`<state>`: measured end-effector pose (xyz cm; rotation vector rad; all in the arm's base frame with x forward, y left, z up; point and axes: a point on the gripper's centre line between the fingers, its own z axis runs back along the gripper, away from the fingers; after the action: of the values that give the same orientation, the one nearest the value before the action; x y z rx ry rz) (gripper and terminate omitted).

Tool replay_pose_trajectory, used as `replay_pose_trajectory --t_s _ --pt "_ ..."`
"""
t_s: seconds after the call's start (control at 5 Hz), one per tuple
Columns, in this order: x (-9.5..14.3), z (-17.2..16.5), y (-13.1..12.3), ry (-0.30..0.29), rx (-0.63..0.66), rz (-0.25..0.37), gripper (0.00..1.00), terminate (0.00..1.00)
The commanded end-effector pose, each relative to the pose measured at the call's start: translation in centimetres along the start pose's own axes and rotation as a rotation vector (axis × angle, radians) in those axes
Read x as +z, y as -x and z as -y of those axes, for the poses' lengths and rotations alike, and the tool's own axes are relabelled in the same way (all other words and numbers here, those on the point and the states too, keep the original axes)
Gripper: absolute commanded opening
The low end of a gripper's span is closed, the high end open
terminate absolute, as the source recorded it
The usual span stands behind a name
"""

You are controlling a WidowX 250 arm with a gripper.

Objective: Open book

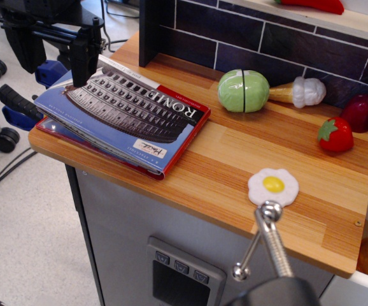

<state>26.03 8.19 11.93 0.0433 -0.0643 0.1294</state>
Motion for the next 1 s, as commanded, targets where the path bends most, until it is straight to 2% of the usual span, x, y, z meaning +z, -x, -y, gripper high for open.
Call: replay_pose_trajectory --t_s 0.0,0.2,0.4,0.8 --pt "0.0 0.0 0.0 0.000 0.000 0.000 1.00 0.00" --pt "-1.0 -1.8 -0.9 0.013 -0.014 0.003 1.00 0.00" --pt "-3.1 -3.5 -1.5 0.006 -0.050 0.007 1.00 0.00" --pt "-4.9 -4.8 -3.1 0.042 -0.129 -0.011 1.00 0.00"
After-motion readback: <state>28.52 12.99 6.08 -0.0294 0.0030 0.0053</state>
